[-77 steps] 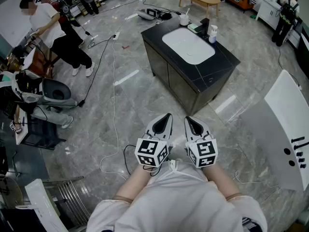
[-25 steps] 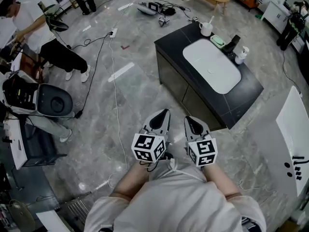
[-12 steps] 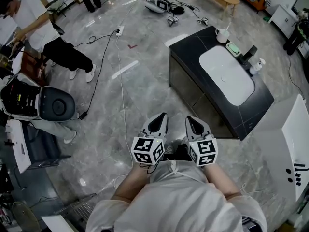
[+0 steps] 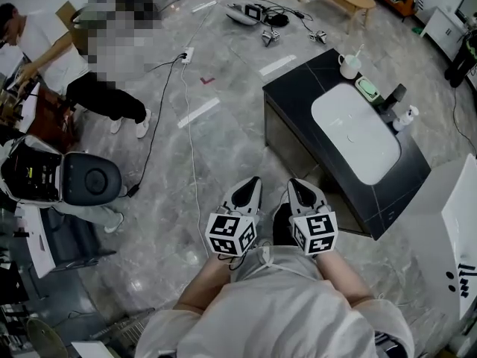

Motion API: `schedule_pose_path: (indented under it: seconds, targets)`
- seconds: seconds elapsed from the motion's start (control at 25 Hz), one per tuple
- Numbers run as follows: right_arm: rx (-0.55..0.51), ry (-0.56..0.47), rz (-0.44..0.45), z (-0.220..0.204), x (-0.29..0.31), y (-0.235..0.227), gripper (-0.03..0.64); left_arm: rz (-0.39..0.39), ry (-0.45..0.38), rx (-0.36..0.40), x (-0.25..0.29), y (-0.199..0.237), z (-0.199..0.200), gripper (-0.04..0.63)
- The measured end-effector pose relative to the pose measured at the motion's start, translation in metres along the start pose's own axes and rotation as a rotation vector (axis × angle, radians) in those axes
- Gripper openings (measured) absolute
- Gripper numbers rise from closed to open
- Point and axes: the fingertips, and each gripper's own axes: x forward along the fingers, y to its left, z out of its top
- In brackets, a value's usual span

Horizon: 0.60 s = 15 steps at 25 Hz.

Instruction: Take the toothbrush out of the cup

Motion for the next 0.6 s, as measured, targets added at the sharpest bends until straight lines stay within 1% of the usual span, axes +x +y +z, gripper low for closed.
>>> schedule_pose_path:
  seconds: [0.16, 0.36, 0.6]
  targets:
    - [0.018, -0.011, 0.005, 0.023, 0.035, -0.034, 0.028, -0.007, 0.006, 0.018, 0.051, 0.01, 0.024, 0.02]
    - [0.046, -0.005, -0.002, 0.051, 0.075, -0.091, 0.026, -0.021, 0.029, 0.03, 0.126, 0.014, 0.052, 0.02]
    - [0.071, -0.023, -0.052, 0.078, 0.107, -0.17, 0.026, -0.047, 0.044, 0.042, 0.215, 0.012, 0.078, 0.02]
